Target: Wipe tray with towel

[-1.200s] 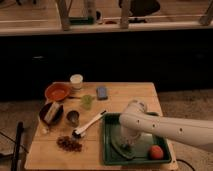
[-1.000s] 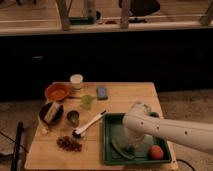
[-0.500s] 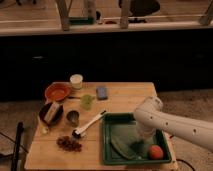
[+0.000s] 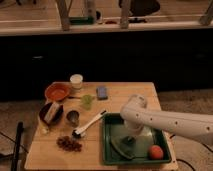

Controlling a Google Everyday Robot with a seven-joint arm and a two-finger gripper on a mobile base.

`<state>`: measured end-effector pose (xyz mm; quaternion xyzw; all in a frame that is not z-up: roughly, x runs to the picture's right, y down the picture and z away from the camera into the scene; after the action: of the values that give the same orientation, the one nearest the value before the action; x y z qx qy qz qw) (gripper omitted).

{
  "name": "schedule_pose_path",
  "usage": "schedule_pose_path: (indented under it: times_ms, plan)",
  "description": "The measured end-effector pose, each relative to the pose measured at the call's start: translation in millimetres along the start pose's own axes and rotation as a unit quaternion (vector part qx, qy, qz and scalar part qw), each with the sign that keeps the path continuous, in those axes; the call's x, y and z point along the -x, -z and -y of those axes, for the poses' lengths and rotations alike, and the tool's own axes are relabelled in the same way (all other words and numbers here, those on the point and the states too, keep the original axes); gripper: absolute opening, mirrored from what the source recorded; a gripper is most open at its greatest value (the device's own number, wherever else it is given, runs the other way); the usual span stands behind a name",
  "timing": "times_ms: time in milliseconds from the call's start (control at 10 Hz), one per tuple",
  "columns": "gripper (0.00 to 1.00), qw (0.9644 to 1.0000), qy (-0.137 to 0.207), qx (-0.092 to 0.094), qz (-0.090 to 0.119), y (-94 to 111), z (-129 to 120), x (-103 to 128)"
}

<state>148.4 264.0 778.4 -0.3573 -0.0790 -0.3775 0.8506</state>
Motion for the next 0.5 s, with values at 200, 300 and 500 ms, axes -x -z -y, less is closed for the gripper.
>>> schedule_pose_path:
  times_ms: [200, 300, 500]
  plan:
    - [0.0, 0.9993, 0.038, 0.005, 0.001, -0.8, -6.3, 28.4]
    - [0.0, 0.9989, 0.047, 0.006, 0.002, -1.2, -12.6, 35.1]
    - [0.0, 0.9987, 0.049, 0.013, 0.003, -2.6, -35.3, 33.5]
